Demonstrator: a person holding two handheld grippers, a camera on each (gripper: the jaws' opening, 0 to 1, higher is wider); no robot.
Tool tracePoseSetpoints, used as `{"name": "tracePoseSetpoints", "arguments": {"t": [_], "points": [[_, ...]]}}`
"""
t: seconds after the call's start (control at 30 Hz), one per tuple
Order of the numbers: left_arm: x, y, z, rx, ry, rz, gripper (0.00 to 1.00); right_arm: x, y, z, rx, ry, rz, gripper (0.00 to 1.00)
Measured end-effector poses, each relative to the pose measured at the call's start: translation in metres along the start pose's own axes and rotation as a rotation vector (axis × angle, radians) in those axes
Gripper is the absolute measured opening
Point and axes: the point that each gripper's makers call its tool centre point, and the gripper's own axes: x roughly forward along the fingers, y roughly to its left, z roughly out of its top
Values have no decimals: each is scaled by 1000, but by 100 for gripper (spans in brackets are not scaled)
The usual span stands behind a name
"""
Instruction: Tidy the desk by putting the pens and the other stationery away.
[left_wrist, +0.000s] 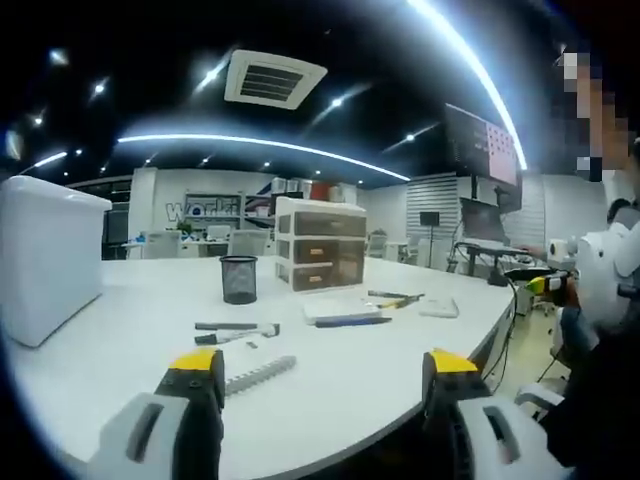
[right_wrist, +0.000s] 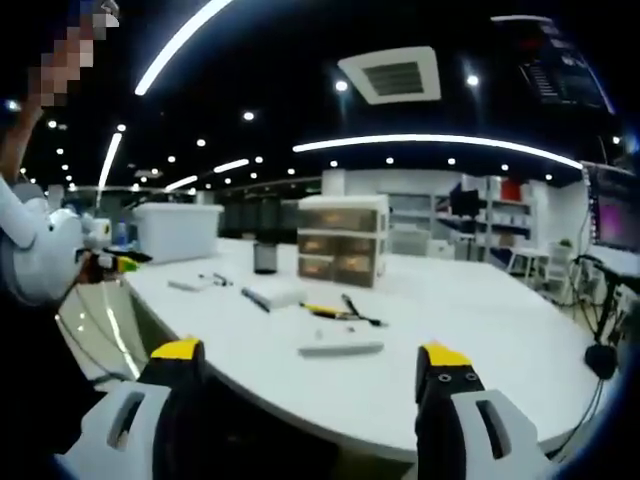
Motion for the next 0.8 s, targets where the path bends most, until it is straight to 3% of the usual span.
{"name": "tracePoseSetpoints", "arguments": {"t": [0.8], "points": [[-17, 8, -7, -11, 10, 54, 80, 23, 8, -1, -15, 24, 66, 81]]}}
